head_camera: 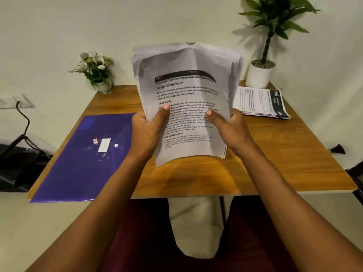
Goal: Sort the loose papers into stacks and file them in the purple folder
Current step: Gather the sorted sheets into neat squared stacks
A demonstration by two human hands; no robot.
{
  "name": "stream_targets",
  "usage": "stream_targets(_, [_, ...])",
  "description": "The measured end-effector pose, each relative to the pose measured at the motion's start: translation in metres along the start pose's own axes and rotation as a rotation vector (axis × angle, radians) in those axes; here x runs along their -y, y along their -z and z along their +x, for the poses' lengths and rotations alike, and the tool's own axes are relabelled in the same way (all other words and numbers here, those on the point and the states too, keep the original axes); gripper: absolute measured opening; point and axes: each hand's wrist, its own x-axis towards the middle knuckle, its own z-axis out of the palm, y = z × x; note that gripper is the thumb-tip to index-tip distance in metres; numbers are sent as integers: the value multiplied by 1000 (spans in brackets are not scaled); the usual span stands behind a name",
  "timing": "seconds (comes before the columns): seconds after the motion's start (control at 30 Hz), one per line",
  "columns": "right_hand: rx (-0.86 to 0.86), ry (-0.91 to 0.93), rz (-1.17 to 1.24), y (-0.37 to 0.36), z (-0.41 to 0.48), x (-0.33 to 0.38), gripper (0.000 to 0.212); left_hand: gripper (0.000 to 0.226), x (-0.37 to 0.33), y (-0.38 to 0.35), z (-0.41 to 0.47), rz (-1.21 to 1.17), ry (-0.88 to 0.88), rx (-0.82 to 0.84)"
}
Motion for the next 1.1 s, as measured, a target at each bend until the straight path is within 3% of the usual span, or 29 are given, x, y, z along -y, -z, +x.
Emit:
stream_targets(0.07, [10, -6, 8, 0, -4, -2, 4, 12, 6, 0, 0, -3, 21, 21])
stream_targets(0.23, [86, -97, -24, -4, -21, -22, 10, 39, 35, 3, -20, 30, 127, 35])
stream_targets(0.37, [68, -79, 27, -3, -20, -15, 11, 43, 35, 7, -17, 30, 93, 50])
stream_targets(0.57, [100, -148, 37, -6, -28, -38, 6, 30, 45, 3, -37, 61, 142, 77])
stream_targets(0.7, [93, -193, 20, -1, -25, -41, 21, 41, 50, 5, -27, 25, 171, -28])
stream_targets(0.8, [2, -273, 310, -1, -26, -50, 39, 55, 58, 6, -22, -174, 236, -110])
stream_targets(0.9, [-19, -288, 679, -13, -33, -50, 41, 49, 64, -5, -27, -417, 385, -84])
stream_targets(1.1, [-1, -238, 748, -32, -36, -40, 42, 59, 65, -28, -37, -527, 462, 36])
